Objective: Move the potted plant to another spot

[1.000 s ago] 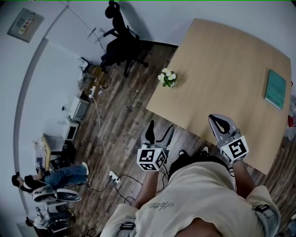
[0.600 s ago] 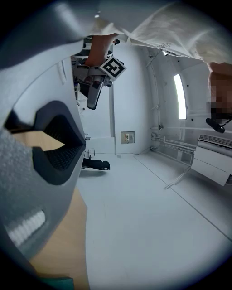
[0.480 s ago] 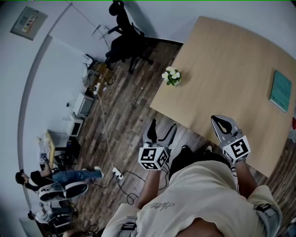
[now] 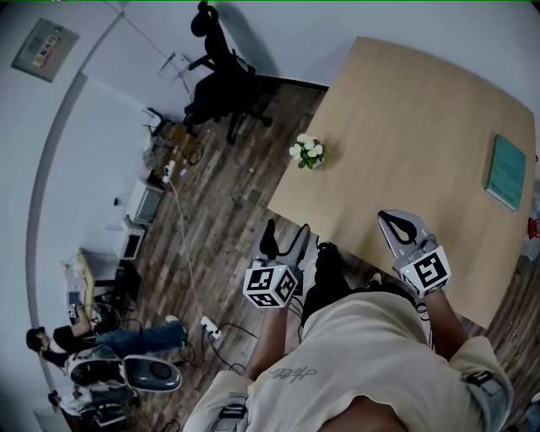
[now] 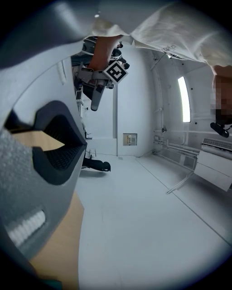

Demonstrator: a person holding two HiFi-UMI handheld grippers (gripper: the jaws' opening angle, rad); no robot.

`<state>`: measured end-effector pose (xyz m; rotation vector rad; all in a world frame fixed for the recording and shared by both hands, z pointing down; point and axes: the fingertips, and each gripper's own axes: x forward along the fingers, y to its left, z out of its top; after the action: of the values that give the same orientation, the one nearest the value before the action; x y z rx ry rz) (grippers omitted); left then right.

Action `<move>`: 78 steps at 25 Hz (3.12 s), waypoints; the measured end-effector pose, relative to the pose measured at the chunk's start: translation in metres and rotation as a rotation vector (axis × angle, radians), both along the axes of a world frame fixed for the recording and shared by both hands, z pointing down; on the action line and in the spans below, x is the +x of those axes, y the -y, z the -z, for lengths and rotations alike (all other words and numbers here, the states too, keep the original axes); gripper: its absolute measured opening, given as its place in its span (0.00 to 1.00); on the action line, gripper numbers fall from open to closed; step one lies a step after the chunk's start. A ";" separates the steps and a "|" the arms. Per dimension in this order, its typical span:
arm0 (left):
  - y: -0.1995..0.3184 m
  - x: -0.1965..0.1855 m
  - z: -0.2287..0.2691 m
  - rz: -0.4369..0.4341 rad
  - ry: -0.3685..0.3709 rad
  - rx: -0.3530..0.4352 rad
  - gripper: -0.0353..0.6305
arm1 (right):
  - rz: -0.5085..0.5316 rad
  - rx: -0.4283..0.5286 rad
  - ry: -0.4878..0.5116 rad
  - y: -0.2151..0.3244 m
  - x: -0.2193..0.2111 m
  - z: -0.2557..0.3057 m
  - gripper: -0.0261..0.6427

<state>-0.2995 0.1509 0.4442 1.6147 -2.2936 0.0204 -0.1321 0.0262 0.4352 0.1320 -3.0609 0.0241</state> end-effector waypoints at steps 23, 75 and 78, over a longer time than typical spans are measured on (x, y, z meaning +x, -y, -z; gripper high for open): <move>0.149 -0.148 0.000 -0.331 0.032 -0.007 0.65 | -0.265 0.019 -0.062 0.081 -0.130 0.028 0.04; 0.195 -0.157 -0.255 -0.745 0.151 -0.363 0.70 | -0.647 -0.050 -0.195 0.061 -0.141 0.010 0.04; 0.205 -0.152 -0.256 -0.748 0.163 -0.364 0.70 | -0.656 -0.058 -0.194 0.062 -0.140 0.008 0.04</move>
<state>-0.4515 -0.0542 0.6997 2.1953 -1.5225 0.7168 -0.2721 -0.0354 0.4269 1.0490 -2.6798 0.1285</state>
